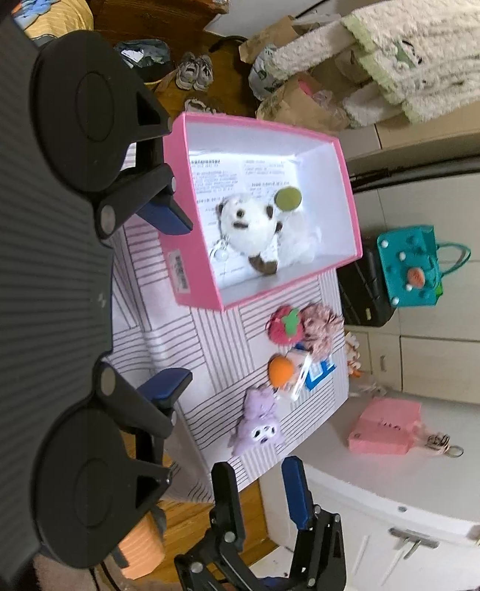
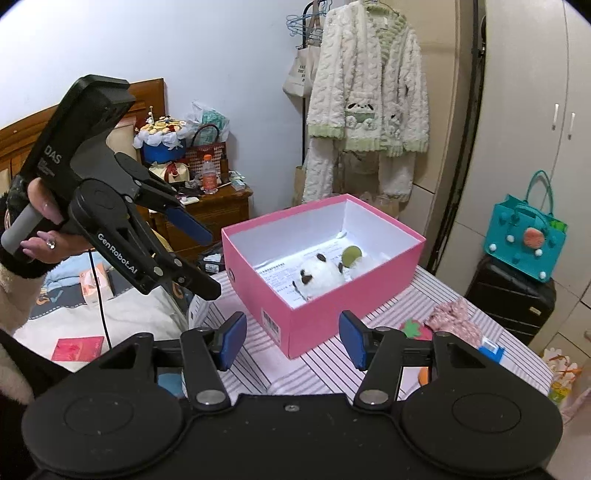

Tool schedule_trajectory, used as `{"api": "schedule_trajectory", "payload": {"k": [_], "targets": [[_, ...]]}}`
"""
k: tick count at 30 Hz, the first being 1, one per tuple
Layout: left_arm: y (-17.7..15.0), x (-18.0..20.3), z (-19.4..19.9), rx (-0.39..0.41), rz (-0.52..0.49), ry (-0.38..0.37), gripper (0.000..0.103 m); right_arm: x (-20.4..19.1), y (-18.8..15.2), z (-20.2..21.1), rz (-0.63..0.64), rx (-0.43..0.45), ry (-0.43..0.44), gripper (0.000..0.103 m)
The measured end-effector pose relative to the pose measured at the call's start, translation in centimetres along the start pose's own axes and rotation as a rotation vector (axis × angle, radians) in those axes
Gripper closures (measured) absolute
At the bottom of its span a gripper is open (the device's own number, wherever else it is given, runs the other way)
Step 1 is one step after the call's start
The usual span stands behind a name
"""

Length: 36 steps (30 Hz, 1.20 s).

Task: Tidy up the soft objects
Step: 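Withdraw both grippers from the box and move them toward the purple plush, then close the left gripper on the purple plush while the right gripper grips it too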

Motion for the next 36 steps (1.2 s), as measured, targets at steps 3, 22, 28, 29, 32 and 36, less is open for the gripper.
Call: {"api": "schedule_trajectory", "payload": {"k": [3, 22, 28, 29, 32, 36], "targets": [[-0.1, 1.1, -0.7, -0.012, -0.018, -0.019, 0.022, 0.1, -1.0, 0.5, 0.006, 0.002, -0.022, 0.041], [1.5, 8.3, -10.1, -0.002, -0.121, -0.189, 0.022, 7.9, -9.4, 0.3, -0.185, -0.101, -0.138, 0.028], [1.8, 9.1, -13.5, 0.046, -0.073, -0.244, 0.022, 10.2, -12.3, -0.9, -0.214, -0.097, -0.209, 0.027], [1.9, 9.3, -14.1, 0.052, -0.070, -0.249, 0.022, 10.6, -12.9, -1.2, -0.220, -0.090, -0.229, 0.027], [2.1, 9.5, -15.7, 0.074, -0.046, -0.256, 0.022, 11.7, -14.5, -2.1, -0.220, -0.034, -0.297, 0.026], [2.8, 9.7, -17.5, 0.108, -0.003, -0.267, 0.022, 13.6, -16.6, -3.2, -0.267, 0.033, -0.379, 0.021]]}}
Point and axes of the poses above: each gripper's, at about its wrist camera, not at the fingertips, and z roughly against the way its jaws point, x to its right, y to its top, the point moved 6 cm from there along -z, roughly the way its jaws point, and after that the axes turned 4 degrees about x, right-handed, at the moved point
